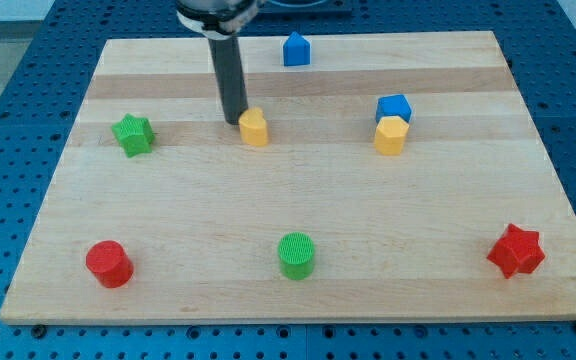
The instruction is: Slide the yellow heart closer to yellow hexagon
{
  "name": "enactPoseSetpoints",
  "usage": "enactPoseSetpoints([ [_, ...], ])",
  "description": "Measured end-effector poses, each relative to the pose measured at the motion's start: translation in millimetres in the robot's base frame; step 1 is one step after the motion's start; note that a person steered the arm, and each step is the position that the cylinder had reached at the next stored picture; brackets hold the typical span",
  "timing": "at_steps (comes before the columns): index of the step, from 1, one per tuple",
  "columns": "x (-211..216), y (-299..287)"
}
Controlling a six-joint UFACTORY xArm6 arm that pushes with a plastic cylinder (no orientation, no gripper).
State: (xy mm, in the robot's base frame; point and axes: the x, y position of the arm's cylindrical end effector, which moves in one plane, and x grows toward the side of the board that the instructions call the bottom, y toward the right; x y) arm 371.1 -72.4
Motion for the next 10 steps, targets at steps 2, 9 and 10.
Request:
enactPoseSetpoints([
  [2, 58, 60],
  [9, 117, 107],
  [10, 103, 130],
])
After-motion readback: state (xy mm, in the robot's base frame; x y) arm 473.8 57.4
